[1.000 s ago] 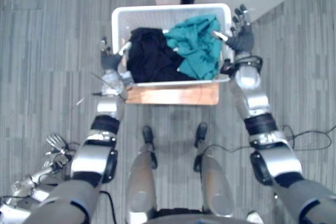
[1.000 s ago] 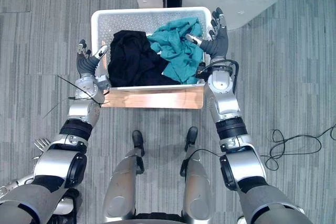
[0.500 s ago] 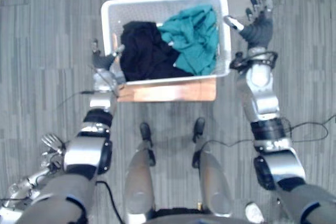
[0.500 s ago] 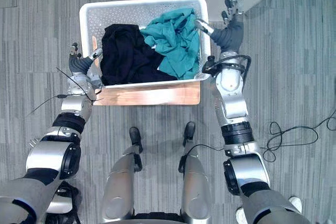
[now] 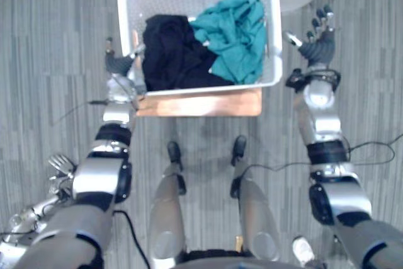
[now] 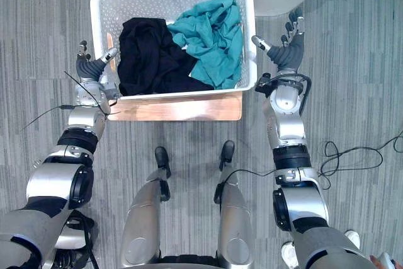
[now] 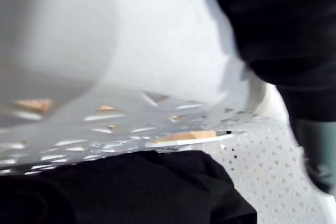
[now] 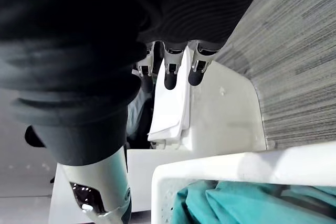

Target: Pick up the laundry basket with both hands and put the clothes into the washing machine.

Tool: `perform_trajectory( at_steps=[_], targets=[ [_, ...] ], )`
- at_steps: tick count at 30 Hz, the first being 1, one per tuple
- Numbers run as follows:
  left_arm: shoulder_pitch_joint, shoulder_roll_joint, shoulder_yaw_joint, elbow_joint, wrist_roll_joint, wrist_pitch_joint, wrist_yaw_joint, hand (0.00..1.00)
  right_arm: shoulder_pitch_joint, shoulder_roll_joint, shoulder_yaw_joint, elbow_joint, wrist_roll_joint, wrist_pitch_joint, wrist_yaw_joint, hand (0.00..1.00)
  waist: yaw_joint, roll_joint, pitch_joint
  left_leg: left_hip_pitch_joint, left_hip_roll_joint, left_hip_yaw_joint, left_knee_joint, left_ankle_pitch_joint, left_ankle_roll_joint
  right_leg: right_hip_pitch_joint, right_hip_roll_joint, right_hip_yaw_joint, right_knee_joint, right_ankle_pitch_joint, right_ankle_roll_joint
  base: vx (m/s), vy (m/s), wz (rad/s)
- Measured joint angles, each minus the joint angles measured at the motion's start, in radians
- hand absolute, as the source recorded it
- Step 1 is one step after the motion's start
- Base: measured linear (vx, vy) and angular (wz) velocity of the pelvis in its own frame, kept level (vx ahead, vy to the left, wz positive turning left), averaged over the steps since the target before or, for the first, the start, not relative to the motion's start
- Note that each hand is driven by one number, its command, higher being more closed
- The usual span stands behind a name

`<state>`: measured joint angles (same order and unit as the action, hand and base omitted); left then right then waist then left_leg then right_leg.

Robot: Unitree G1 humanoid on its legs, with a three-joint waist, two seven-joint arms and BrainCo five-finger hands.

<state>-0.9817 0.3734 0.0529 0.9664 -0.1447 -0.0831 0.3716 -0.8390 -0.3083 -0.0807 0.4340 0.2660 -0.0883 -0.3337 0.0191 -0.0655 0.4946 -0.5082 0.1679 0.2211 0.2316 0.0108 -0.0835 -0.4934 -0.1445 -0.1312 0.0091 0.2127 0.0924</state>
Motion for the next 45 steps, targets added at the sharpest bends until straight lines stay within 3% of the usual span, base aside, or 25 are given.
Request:
perform_trajectory(
  at_steps=[12,22,23,24,28,33,40,45],
  targets=[
    [-0.047,-0.017,0.002,-0.092,-0.001,-0.002,-0.001,0.00,-0.110,0.004,0.046,0.114,-0.003,0.060,0.024,0.00,0.023,0.000,-0.001,-0.116,0.025,-0.019,0.081,-0.005,0.006,-0.062,0.006,-0.027,0.001,0.011,0.007,-0.02,-0.025,0.03],
    [-0.115,-0.019,0.001,-0.125,0.000,0.002,-0.002,0.00,-0.269,-0.010,0.042,0.287,0.000,0.061,0.025,0.00,0.024,-0.007,-0.039,-0.249,0.063,-0.039,0.143,-0.010,0.003,-0.141,0.007,-0.103,0.010,0.024,0.006,-0.06,-0.021,0.05],
    [-0.127,-0.017,0.001,-0.115,0.000,0.013,-0.006,1.00,-0.294,-0.010,0.043,0.327,0.004,0.067,0.029,0.00,0.024,-0.008,-0.051,-0.266,0.072,-0.038,0.155,-0.010,0.003,-0.150,0.009,-0.114,0.010,0.026,0.005,-0.06,-0.015,-0.04],
    [-0.132,-0.015,0.001,-0.107,0.000,0.017,-0.009,1.00,-0.304,-0.011,0.046,0.344,0.011,0.069,0.030,1.00,0.024,-0.011,-0.053,-0.267,0.075,-0.035,0.156,-0.010,0.003,-0.152,0.009,-0.116,0.010,0.026,0.005,-0.06,-0.014,-0.03],
    [-0.149,-0.001,-0.002,-0.084,0.014,0.054,-0.041,1.00,-0.348,-0.023,0.097,0.425,0.041,0.078,0.036,1.00,0.022,-0.016,-0.071,-0.282,0.088,-0.024,0.168,-0.009,0.002,-0.164,0.012,-0.123,0.012,0.027,0.003,-0.04,-0.016,-0.05],
    [-0.200,0.041,-0.084,-0.027,0.155,0.107,-0.104,1.00,-0.403,-0.038,0.130,0.533,0.098,0.078,0.039,1.00,0.024,-0.017,-0.081,-0.289,0.101,-0.025,0.190,-0.009,0.002,-0.163,0.022,-0.140,0.010,0.042,-0.015,-0.01,-0.010,-0.02],
    [-0.263,0.104,-0.214,0.042,0.350,0.189,-0.167,1.00,-0.408,-0.060,0.179,0.609,0.178,0.118,0.095,1.00,0.013,-0.016,-0.088,-0.279,0.125,-0.011,0.206,-0.013,0.002,-0.157,0.040,-0.129,0.006,0.057,-0.034,0.00,-0.028,-0.10],
    [-0.250,0.105,-0.244,0.114,0.360,0.215,-0.218,1.00,-0.406,-0.050,0.252,0.681,0.195,0.173,0.124,1.00,-0.005,-0.016,-0.088,-0.209,0.133,0.006,0.201,-0.024,-0.005,-0.095,0.049,-0.114,-0.010,0.058,-0.036,0.02,-0.030,-0.09]
  ],
)
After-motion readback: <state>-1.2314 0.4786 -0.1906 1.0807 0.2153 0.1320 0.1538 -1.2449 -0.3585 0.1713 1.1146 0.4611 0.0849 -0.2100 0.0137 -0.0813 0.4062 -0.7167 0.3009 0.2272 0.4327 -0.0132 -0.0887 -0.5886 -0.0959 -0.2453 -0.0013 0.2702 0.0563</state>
